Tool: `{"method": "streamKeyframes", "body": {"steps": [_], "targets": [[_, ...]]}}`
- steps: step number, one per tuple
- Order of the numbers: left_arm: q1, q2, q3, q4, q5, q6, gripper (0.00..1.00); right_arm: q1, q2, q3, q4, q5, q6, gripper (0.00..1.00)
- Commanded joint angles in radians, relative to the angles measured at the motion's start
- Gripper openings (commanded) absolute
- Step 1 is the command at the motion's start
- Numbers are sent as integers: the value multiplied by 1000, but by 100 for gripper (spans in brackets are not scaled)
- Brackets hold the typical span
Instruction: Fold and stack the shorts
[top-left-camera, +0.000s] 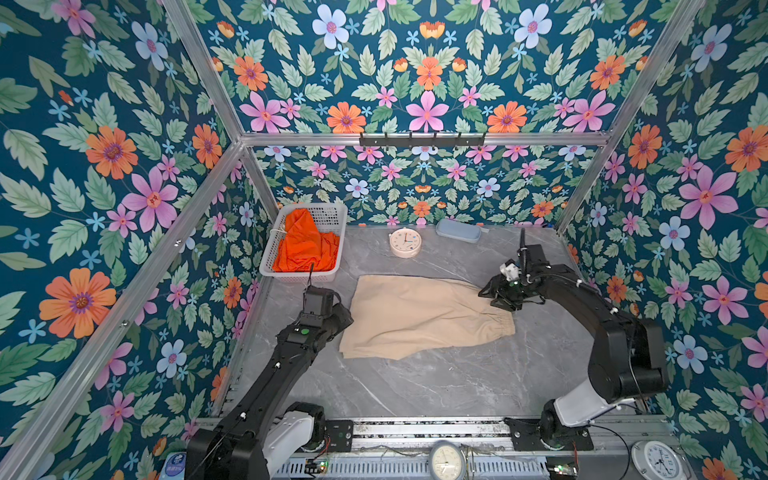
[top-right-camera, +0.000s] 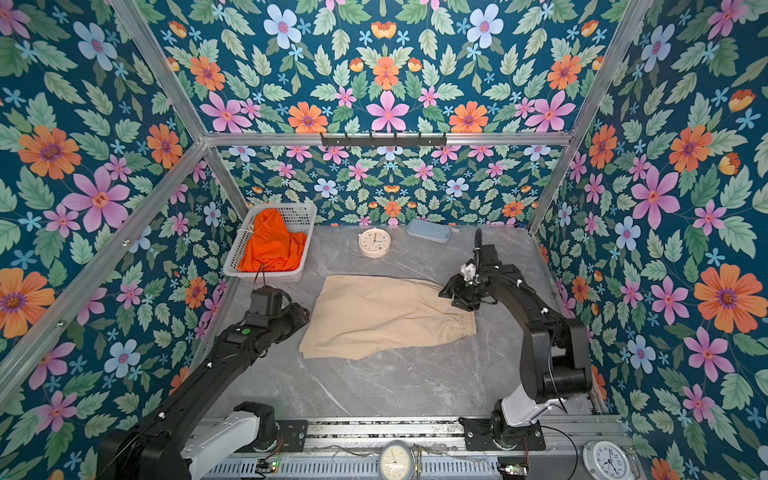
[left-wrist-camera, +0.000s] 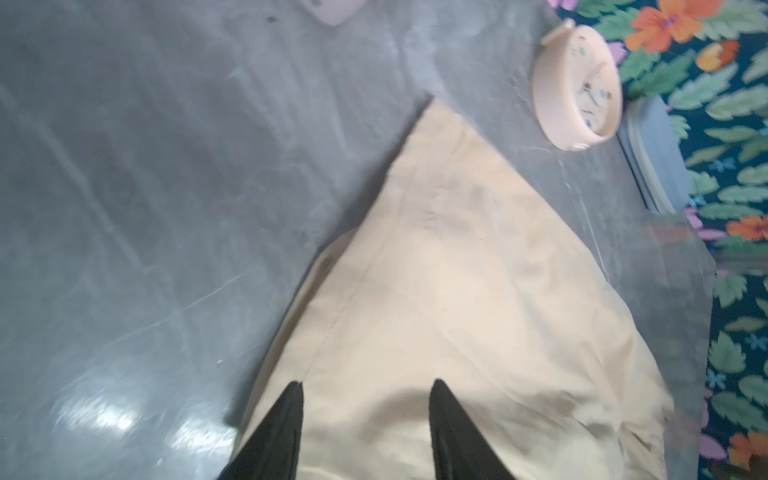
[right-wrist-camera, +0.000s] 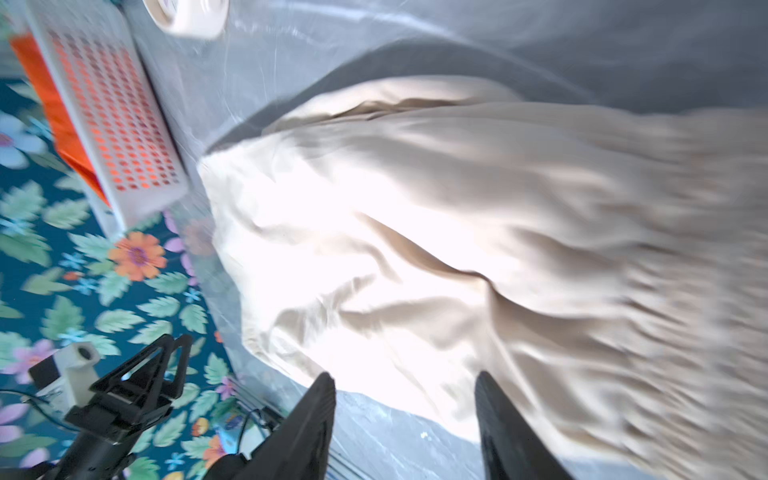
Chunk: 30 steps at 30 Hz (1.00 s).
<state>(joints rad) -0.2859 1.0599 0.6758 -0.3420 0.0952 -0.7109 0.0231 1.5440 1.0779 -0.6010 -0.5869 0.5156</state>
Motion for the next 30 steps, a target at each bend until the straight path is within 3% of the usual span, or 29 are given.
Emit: {"method": "streamKeyframes", "body": {"steps": [1, 8, 18, 22, 26, 30], "targets": [[-104, 98, 82, 119, 8, 238, 55, -113, -54, -81, 31, -108, 7, 54], [-419, 426, 352, 263, 39, 703, 62, -432, -127, -247, 110, -260, 21, 53], [-669, 920, 807, 233, 309, 1210, 69, -593, -195, -343, 130, -302, 18, 53], [-731, 1077, 950, 194, 359, 1332, 71, -601, -222, -383, 162, -307, 40, 53], [-755, 1206, 1069, 156, 373, 1355, 72, -601, -227, -406, 201, -315, 72, 53], [-770, 1272, 1078, 197, 323, 1341, 73, -601, -228, -424, 234, -316, 96, 58]]}}
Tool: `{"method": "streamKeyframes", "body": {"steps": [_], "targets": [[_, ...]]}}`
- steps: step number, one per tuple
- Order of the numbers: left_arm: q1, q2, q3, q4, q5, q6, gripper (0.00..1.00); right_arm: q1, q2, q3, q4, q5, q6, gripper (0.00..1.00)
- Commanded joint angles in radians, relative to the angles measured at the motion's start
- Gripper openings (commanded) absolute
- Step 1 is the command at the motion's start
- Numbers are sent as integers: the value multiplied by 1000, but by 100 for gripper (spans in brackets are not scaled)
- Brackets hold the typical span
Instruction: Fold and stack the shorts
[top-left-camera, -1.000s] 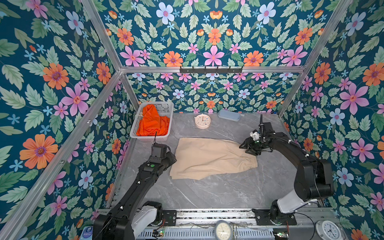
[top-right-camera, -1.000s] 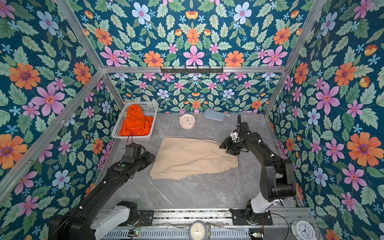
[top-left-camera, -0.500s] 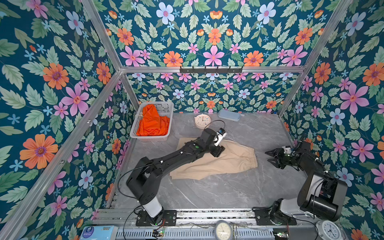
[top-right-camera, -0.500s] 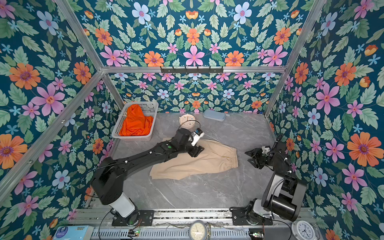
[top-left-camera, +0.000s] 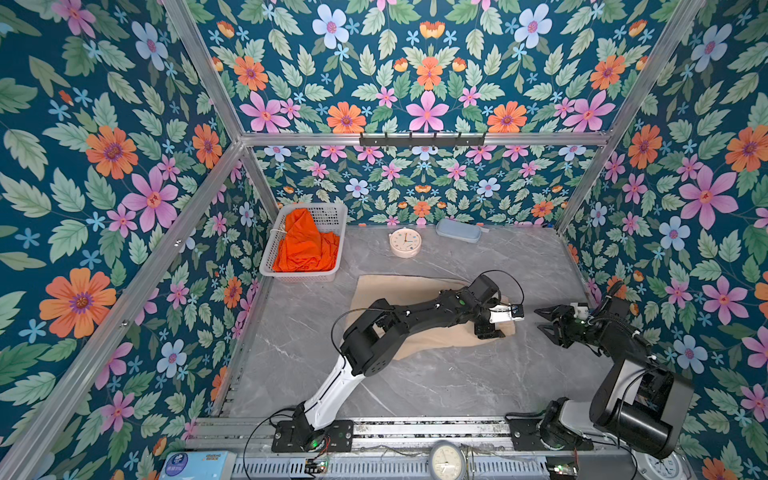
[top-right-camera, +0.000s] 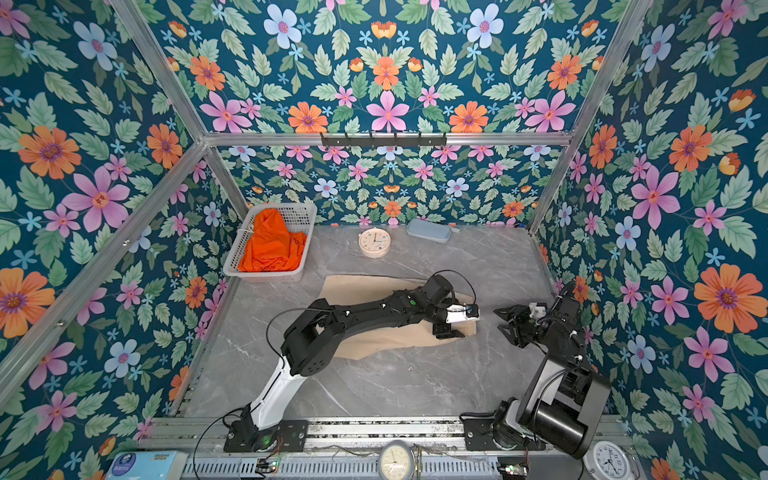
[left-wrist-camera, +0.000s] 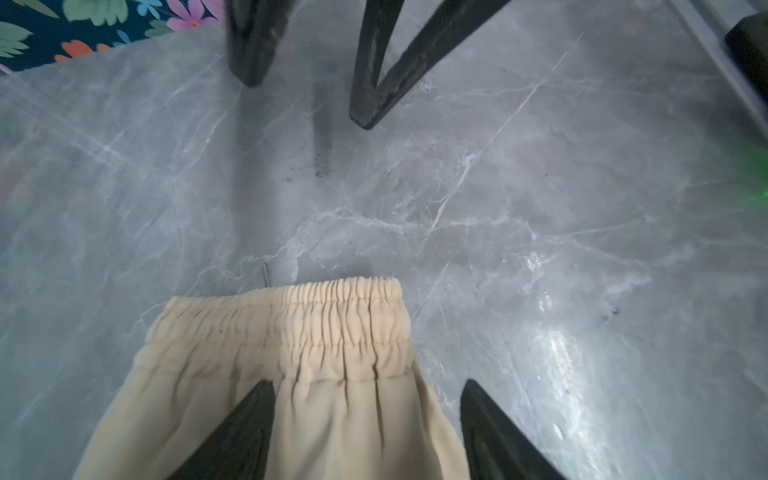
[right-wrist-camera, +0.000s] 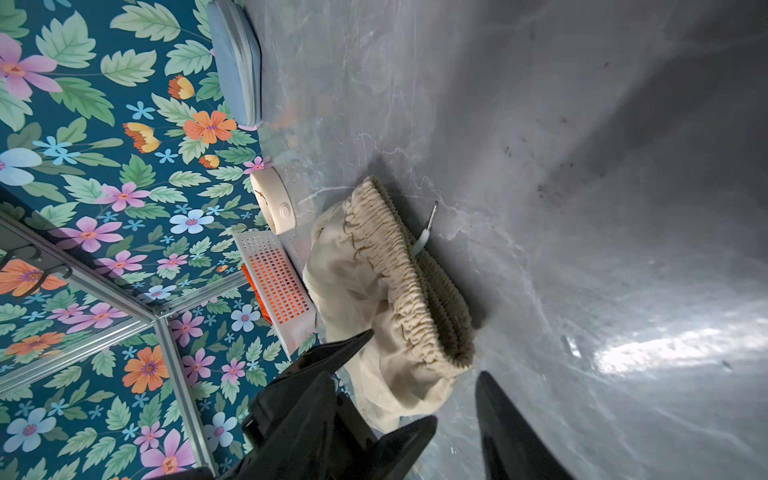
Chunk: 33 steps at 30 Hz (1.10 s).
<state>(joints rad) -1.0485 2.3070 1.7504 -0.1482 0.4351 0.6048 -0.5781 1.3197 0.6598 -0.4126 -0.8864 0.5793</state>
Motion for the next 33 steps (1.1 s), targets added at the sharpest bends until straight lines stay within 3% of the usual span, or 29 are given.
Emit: {"method": "streamKeyframes", "body": {"steps": [1, 5, 7, 10, 14, 21, 33], "targets": [[-10, 37, 0, 12, -44, 25, 73, 0, -3, -7, 46, -14, 33, 59], [-12, 55, -46, 103, -176, -8, 70, 0, -7, -19, 43, 0, 29, 60], [-11, 47, -79, 159, -205, -31, 63, 0, -5, -24, 40, 3, 16, 60], [-10, 14, -126, 256, -205, -76, 40, 0, 10, -33, 29, 0, -4, 61], [-2, -72, -226, 438, -125, -169, 31, 8, 24, -43, 33, -67, 1, 67], [28, -172, -389, 727, -16, -305, 27, 119, 55, -43, 121, -208, 110, 76], [33, -167, -416, 719, 23, -288, 26, 200, 144, -67, 464, -281, 456, 77]]}}
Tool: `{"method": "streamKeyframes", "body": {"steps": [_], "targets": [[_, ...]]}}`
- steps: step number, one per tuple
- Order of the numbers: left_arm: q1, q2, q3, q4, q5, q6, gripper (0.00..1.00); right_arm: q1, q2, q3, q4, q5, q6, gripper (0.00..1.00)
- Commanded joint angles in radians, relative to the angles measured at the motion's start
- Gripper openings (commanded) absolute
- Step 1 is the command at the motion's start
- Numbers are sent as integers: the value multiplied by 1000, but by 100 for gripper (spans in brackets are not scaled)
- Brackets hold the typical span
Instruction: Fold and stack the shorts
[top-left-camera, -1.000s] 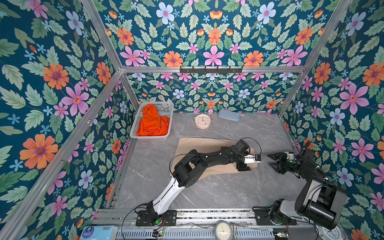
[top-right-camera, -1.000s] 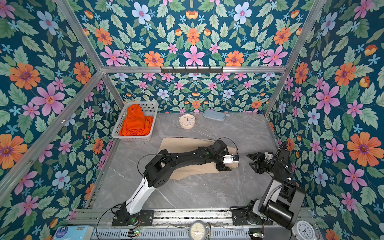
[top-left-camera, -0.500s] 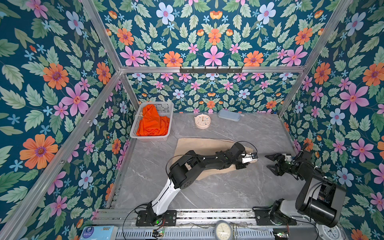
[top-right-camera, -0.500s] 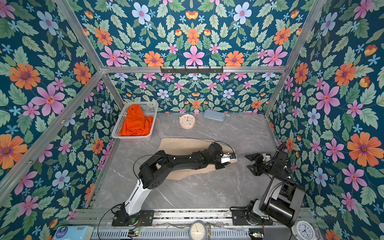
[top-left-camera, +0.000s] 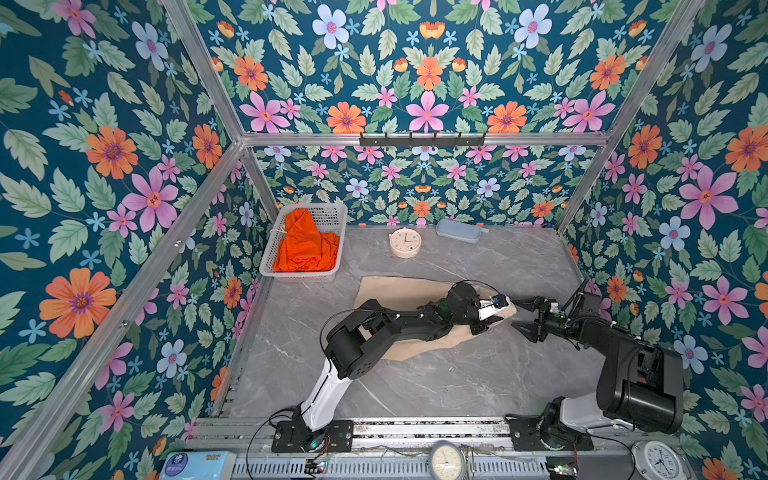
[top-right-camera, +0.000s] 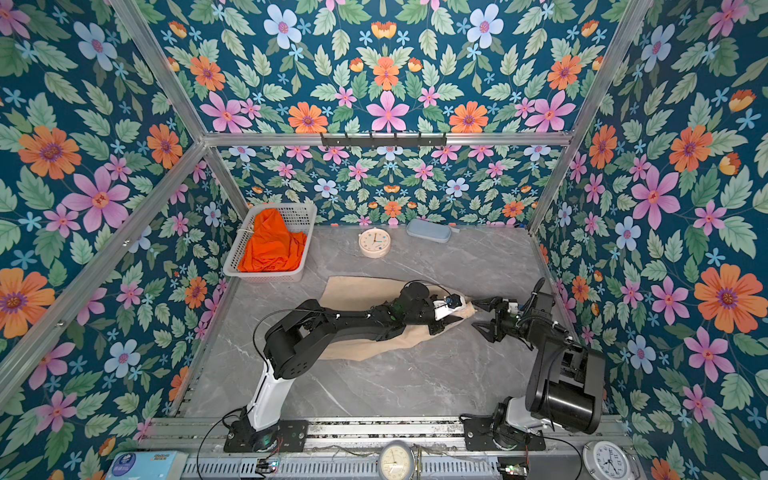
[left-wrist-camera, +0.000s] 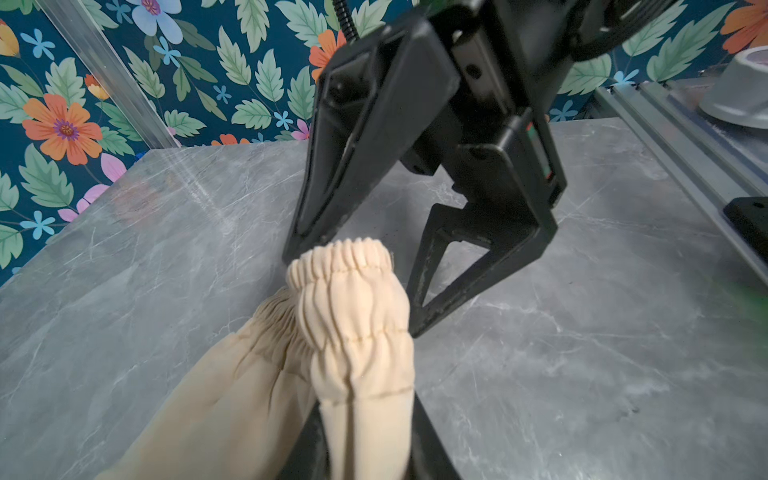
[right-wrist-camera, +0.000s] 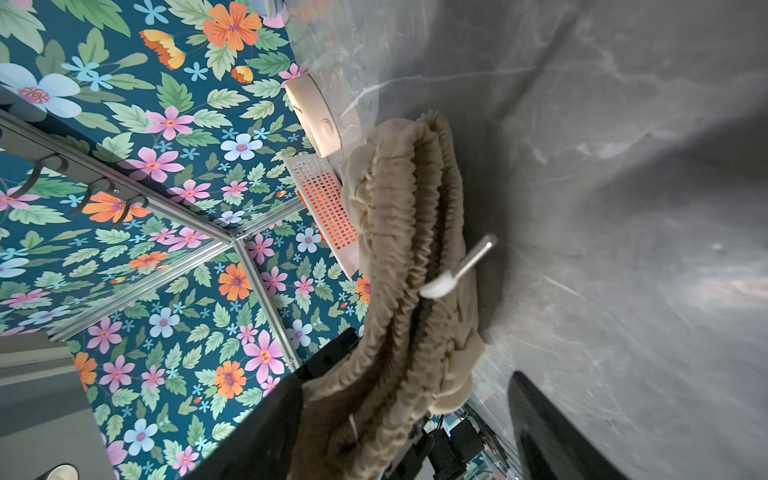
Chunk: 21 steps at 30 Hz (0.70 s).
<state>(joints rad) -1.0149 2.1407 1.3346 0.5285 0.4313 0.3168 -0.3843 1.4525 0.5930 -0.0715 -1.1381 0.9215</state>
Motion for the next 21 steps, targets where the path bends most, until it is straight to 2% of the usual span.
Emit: {"method": "streamKeyframes", "body": {"steps": [1, 9, 11, 12, 13, 15, 19, 21], "targets": [[-2, -1, 1, 42, 27, 2, 26, 12, 19, 2, 130, -28, 123, 77], [-3, 1, 6, 34, 44, 8, 27, 114, 121, 5, 262, 2, 207, 77], [-3, -9, 1, 29, 46, 6, 32, 127, 158, 16, 295, 8, 215, 76], [-4, -14, -2, 26, 41, 0, 38, 129, 174, 20, 300, 9, 214, 74], [-3, -22, -5, 22, 32, -9, 48, 131, 189, 26, 299, 11, 207, 69], [-2, -45, -15, 15, 10, -33, 58, 131, 197, 36, 274, 26, 179, 56], [11, -123, -63, -8, -56, -86, 60, 129, 197, 72, 120, 81, 54, 29], [24, -160, -82, -55, -110, -112, 59, 124, 176, 96, 39, 97, -5, 21]]}}
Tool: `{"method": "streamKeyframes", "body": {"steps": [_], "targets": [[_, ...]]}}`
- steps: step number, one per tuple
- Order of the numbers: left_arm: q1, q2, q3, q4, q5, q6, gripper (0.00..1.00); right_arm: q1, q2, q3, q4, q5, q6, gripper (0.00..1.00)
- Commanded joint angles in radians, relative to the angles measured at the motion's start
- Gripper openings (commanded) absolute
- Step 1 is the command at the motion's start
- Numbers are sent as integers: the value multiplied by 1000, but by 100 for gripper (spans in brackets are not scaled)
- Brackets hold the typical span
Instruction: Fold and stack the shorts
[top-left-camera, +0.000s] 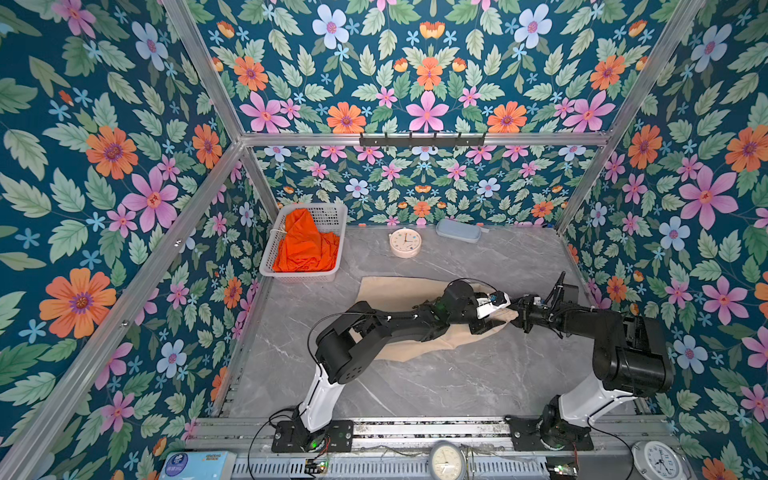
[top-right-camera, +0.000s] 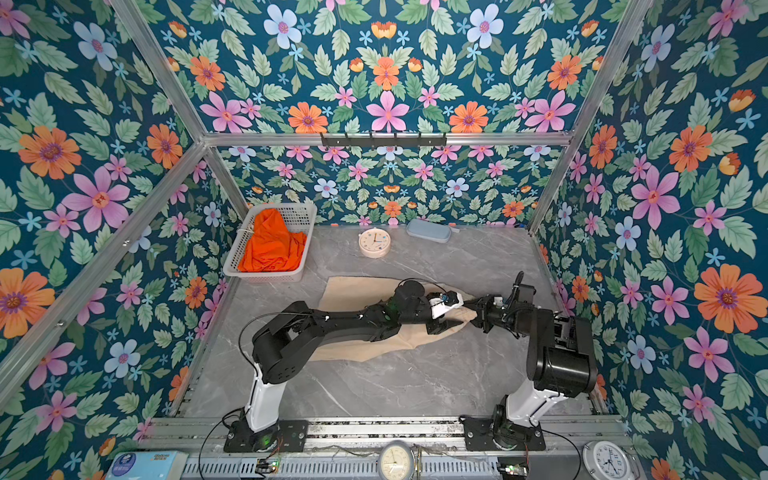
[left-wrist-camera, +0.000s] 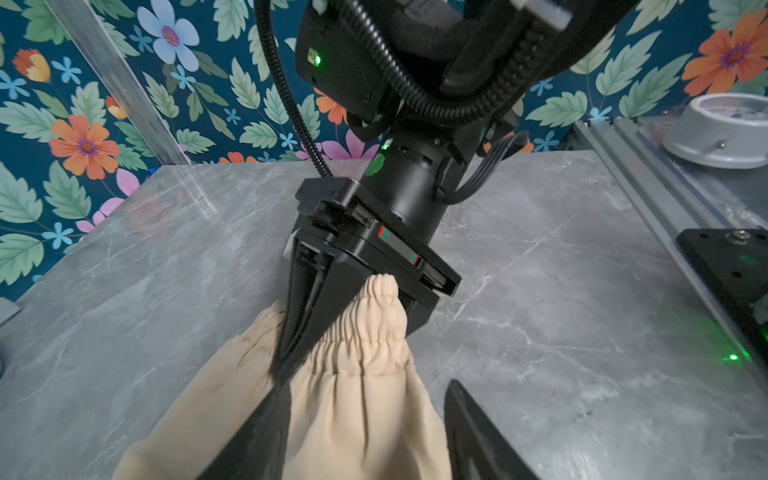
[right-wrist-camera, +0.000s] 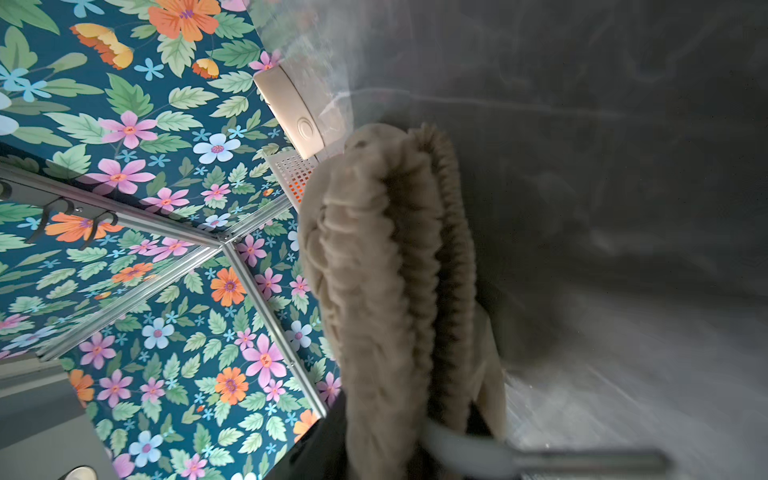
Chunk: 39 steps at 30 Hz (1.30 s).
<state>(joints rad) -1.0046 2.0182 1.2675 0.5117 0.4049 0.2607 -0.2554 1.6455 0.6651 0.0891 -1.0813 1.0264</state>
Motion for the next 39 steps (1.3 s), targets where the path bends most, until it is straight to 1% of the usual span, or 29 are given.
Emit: {"method": "streamKeyframes", "body": {"steps": [1, 2, 4, 7, 11, 14, 19, 23, 28, 32, 36, 39], "targets": [[23, -54, -20, -77, -106, -67, 59, -9, -33, 39, -178, 54, -150, 18], [33, -65, -22, -112, -128, -83, 58, -14, -50, 61, -234, 71, -189, 17], [61, -82, -24, -193, -160, -120, 56, -21, -86, 131, -398, 128, -306, 16], [105, -90, -52, -240, -184, -165, 50, -22, -120, 257, -608, 211, -452, 16], [144, -75, -77, -248, -192, -180, 47, -23, -135, 389, -762, 264, -558, 15], [147, -30, -56, -240, -205, -152, 47, -22, -134, 454, -813, 273, -594, 15], [147, 81, 35, -223, -224, -150, 44, -10, -144, 541, -883, 289, -646, 15], [137, 152, 109, -211, -194, -149, 43, 4, -141, 596, -927, 303, -675, 15], [93, 220, 176, -191, -171, -146, 43, 6, -123, 677, -956, 324, -688, 15], [67, 273, 238, -171, -176, -174, 43, 15, -112, 729, -959, 343, -686, 14], [50, 333, 322, -154, -205, -205, 46, 27, -99, 768, -978, 375, -692, 14], [50, 330, 355, -160, -226, -235, 48, 50, -103, 796, -1006, 439, -715, 15]]}}
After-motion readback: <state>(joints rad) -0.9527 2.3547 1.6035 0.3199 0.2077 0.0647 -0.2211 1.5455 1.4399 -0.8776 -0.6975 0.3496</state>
